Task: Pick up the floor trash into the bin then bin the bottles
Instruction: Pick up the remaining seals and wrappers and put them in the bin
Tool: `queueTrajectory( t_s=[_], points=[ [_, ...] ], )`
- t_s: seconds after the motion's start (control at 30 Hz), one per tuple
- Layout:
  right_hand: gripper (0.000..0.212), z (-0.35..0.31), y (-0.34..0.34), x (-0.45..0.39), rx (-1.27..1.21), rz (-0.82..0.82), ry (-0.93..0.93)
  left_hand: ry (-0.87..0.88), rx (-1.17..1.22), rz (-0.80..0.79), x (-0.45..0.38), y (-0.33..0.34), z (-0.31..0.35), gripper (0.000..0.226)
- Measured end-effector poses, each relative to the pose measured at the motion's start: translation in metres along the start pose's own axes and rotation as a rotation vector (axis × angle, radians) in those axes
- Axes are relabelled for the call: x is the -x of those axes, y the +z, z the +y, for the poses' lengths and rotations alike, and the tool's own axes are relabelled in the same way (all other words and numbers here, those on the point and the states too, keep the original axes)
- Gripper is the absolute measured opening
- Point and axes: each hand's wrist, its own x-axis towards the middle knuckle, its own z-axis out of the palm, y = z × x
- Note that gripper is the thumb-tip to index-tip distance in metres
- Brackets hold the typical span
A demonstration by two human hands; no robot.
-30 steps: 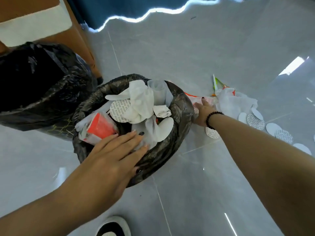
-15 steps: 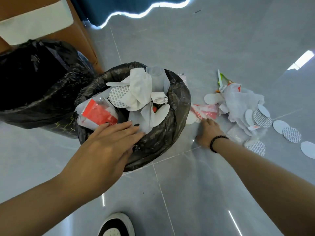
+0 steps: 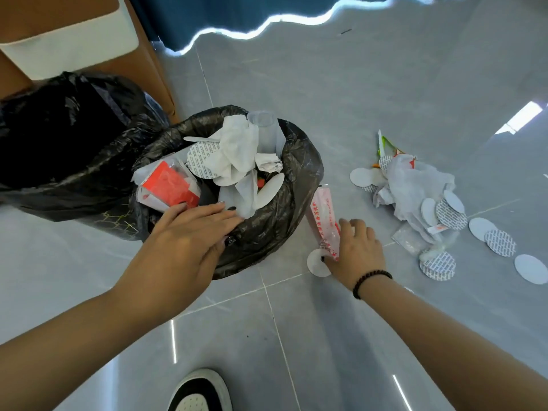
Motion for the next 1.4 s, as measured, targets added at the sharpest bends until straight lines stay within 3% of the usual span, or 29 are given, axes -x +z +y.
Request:
queueTrajectory(
  t_s=[0.1,0.2,0.3,0.4,0.5,0.6,0.67,0.8,0.9,1.07,1.27,1.4],
  points=[
    [0.052,0.004,0.009,-0.021,-0.142,-0.100,0.159,-0.034,0.020,0.014,0.000,0.002,0.005,0.045],
    [0.034,0.015,0.011,-0.023,-0.202,-0.117,0.195,-0.065,0.041,-0.006,0.001,0.001,0.010,0.048],
    [0.056,0.027,0.003,-0.009,-0.364,-0.151,0.253,-0.117,0.060,0.004,0.006,0.001,0.022,0.052],
    [0.072,0.042,-0.008,0.012,-0.304,-0.281,0.268,-0.177,0.107,0.068,0.014,0.001,0.043,0.055],
    [0.037,0.048,-0.042,0.037,-0.368,-0.358,0.195,-0.128,0.125,0.134,0.020,-0.002,0.073,0.058],
    [0.011,0.035,-0.097,0.071,-0.686,-0.426,0.165,-0.122,0.318,0.161,0.032,0.002,0.109,0.051],
    [0.016,0.024,-0.137,0.100,-0.883,-0.496,0.178,-0.291,0.627,0.084,0.041,0.003,0.136,0.042],
    [0.024,0.009,-0.194,0.152,-1.000,-0.606,0.076,-0.706,1.262,-0.198,0.038,0.005,0.161,0.025],
    [0.019,-0.001,-0.210,0.176,-1.036,-0.568,-0.037,-0.728,1.524,-0.323,0.039,-0.004,0.167,0.023],
    [0.030,-0.017,-0.195,0.184,-1.136,-0.468,-0.109,-0.605,1.504,-0.277,0.046,-0.022,0.169,0.035],
    [0.044,-0.020,-0.188,0.175,-1.399,-0.627,-0.076,-0.739,1.690,-0.139,0.048,-0.023,0.161,0.027],
    [0.046,-0.019,-0.186,0.164,-1.438,-0.667,-0.080,-0.718,1.715,-0.124,0.044,-0.023,0.155,0.028]
  ],
)
